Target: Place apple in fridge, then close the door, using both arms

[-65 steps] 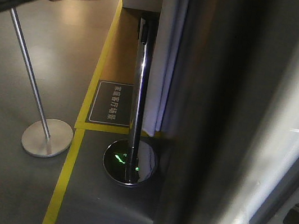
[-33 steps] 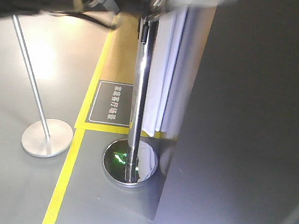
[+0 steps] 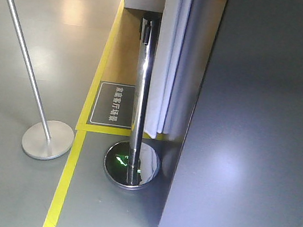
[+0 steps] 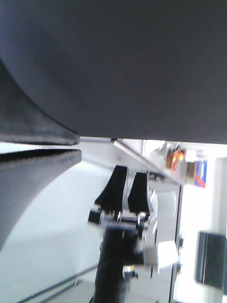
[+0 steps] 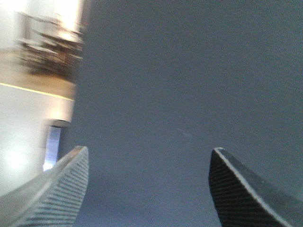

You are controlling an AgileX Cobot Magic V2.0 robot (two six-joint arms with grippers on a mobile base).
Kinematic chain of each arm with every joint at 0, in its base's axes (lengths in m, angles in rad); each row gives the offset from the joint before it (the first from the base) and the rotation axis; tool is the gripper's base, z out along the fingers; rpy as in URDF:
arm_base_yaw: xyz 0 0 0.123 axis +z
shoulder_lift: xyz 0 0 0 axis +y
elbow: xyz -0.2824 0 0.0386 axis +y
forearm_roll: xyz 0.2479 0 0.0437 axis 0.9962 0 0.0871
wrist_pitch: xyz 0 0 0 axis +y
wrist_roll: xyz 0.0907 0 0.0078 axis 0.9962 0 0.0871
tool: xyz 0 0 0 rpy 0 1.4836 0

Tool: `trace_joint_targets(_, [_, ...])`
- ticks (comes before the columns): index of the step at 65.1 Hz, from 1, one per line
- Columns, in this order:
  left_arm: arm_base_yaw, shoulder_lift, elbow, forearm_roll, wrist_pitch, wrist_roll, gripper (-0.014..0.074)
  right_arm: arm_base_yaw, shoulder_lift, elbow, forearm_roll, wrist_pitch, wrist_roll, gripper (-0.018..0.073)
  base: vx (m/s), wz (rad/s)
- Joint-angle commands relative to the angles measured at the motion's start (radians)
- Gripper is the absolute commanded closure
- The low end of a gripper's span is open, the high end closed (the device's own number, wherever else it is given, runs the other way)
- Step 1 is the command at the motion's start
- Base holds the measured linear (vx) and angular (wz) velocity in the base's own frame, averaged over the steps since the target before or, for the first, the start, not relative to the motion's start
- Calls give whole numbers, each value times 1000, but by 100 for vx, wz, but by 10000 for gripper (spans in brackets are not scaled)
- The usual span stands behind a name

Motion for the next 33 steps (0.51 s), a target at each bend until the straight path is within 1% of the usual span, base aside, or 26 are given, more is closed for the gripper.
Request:
trace_joint_targets(1, [37, -42, -26, 21, 54, -18, 605, -72, 98, -88, 16, -81, 29, 27, 0, 0])
trace_joint_targets(6, [64, -41, -25, 21, 56, -42, 605, -103, 175, -135, 20, -76, 42, 27, 0, 0])
trace_joint_targets(14, [100, -37, -25, 21, 60, -54, 605, -104, 277, -192, 20, -76, 47, 27, 0, 0])
trace_joint_targets(25, [123, -37, -25, 21, 67, -54, 605, -104, 404, -271, 22, -89, 48, 27, 0, 0])
trace_joint_targets(33, [124, -37, -25, 21, 70, -54, 603, -104, 495, -342, 30, -96, 48, 28, 0, 0])
